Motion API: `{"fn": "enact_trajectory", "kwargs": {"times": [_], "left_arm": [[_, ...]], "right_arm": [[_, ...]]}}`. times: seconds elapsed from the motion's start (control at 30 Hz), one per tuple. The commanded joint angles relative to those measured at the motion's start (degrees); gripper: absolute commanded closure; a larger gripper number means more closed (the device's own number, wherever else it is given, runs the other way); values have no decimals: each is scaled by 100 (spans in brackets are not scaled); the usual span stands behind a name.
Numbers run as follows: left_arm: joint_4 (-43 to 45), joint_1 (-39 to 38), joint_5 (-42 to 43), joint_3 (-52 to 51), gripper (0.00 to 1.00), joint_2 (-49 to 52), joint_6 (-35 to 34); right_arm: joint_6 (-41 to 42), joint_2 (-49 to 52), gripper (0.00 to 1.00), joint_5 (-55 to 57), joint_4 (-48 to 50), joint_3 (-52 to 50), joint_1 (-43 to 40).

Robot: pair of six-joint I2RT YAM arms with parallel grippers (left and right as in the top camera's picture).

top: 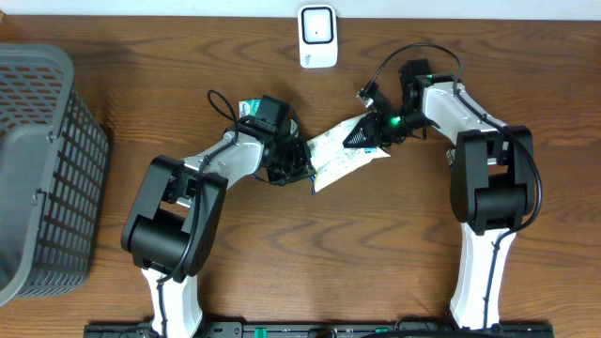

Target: Scan the item barcode

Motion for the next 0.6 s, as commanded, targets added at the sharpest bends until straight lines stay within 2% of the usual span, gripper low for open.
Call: {"fn": "enact_trajectory", "kwargs": {"times": [0.0,0.13,0.37,0.53,0.57], "left_arm": [[-57,-9,-411,-107,93,155,258],[-439,254,-437,-79,93,-632,789],[-1495,1314,-542,-79,93,-2428,1163],[-2094,2107,-1331,-79,92,-3379,1228],[-2142,2181,-1497,-79,88,-3458,1228]], "right_arm": [[-37,98,86,-111,35,-136,275],[-37,42,99,-496,144,-129,256],[-33,-476,99,-671,168,-107,168],[-39,-1224,99,-1408,299,-107,-79],[-39,-1353,99,-1572,350,-107,-140]]}}
